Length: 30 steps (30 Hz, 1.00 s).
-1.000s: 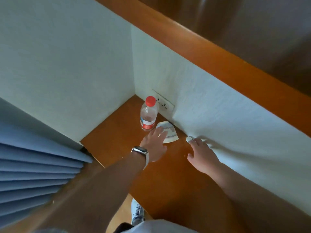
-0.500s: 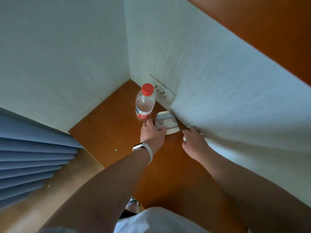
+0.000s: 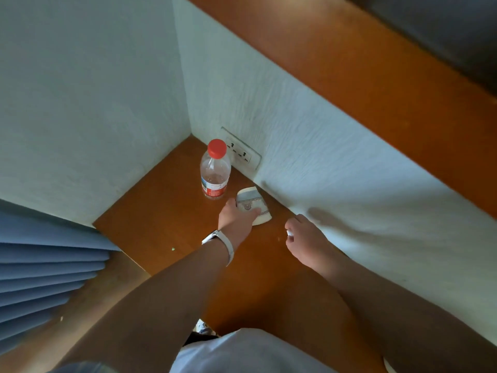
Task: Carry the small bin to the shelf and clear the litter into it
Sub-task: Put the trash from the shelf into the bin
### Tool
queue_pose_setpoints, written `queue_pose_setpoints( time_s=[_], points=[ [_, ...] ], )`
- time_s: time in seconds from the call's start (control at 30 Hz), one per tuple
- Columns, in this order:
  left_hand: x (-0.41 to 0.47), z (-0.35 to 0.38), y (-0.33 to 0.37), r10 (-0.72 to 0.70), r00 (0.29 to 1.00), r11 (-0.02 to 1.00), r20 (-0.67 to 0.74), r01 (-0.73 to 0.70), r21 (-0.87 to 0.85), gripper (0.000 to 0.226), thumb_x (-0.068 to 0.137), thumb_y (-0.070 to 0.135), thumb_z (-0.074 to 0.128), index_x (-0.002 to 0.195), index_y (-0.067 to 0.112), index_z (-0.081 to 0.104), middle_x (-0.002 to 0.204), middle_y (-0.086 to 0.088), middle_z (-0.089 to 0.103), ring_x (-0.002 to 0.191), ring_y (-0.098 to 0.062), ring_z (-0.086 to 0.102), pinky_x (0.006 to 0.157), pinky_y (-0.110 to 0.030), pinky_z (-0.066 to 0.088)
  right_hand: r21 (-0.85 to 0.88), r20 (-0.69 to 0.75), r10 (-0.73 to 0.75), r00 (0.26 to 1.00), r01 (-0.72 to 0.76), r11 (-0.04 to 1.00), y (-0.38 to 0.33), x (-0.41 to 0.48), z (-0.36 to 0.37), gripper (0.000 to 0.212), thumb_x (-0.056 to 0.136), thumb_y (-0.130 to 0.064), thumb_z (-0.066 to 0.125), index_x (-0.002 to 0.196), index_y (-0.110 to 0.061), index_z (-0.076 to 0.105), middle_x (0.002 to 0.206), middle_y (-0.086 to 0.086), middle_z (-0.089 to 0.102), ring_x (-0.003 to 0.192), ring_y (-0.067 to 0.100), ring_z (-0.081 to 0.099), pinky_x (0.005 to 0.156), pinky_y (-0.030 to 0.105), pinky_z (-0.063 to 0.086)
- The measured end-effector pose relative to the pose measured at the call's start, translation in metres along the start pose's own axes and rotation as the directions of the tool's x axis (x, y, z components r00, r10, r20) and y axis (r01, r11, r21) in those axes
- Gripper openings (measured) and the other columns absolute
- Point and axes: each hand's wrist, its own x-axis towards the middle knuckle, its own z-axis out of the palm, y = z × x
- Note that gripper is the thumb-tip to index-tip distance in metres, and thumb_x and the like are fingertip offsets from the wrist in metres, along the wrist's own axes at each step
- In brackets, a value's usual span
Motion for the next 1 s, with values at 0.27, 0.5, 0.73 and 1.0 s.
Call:
queue_pose_setpoints(
  time_s=[0.27,0.5,0.73,1.0],
  points=[
    [-0.046,-0.008,0.000,0.050,0.998,0.996,0.039,-0.047,-0.069,0.035,0.087,0.029,0.069,0.118,0.021,0.053,0.111,0.002,0.064,0.090,-0.014,0.062,0.050,-0.013,0.042,-0.053,-0.231,-0.058,0.971,0.047,0.998,0.002,-0.041,-0.008,0.011,0.092,-0.011,0.055,0.101,-0.016,0.057,0.102,-0.002,0.053,0.076,0.011,0.054,0.064,0.021,0.044],
    [-0.104,-0.003,0.009,0.202,0.975,0.977,0.091,-0.194,-0.089,0.032,0.087,0.028,0.070,0.116,0.024,0.055,0.104,0.007,0.065,0.087,-0.010,0.062,0.049,-0.012,0.046,0.008,-0.351,-0.080,0.933,0.089,0.996,0.009,-0.096,-0.011,0.010,0.091,-0.014,0.057,0.100,-0.018,0.059,0.102,-0.003,0.054,0.076,0.011,0.057,0.069,0.026,0.054],
    [-0.162,0.036,0.023,0.325,0.928,0.944,0.179,-0.309,-0.114,0.024,0.088,0.023,0.067,0.108,0.023,0.054,0.099,0.006,0.064,0.084,-0.009,0.063,0.056,-0.016,0.051,0.132,-0.460,0.043,0.887,0.021,0.991,0.051,-0.166,-0.016,0.016,0.091,-0.013,0.055,0.105,-0.013,0.061,0.106,-0.001,0.054,0.083,0.014,0.058,0.076,0.028,0.052],
    [-0.232,0.113,0.037,0.440,0.819,0.894,0.368,-0.437,-0.096,0.021,0.088,0.026,0.068,0.105,0.022,0.057,0.099,0.005,0.066,0.086,-0.010,0.065,0.059,-0.017,0.054,0.301,-0.567,0.262,0.781,-0.100,0.949,0.125,-0.255,-0.002,0.010,0.088,-0.011,0.056,0.097,-0.013,0.060,0.101,0.000,0.052,0.082,0.020,0.056,0.072,0.035,0.050]
  ],
)
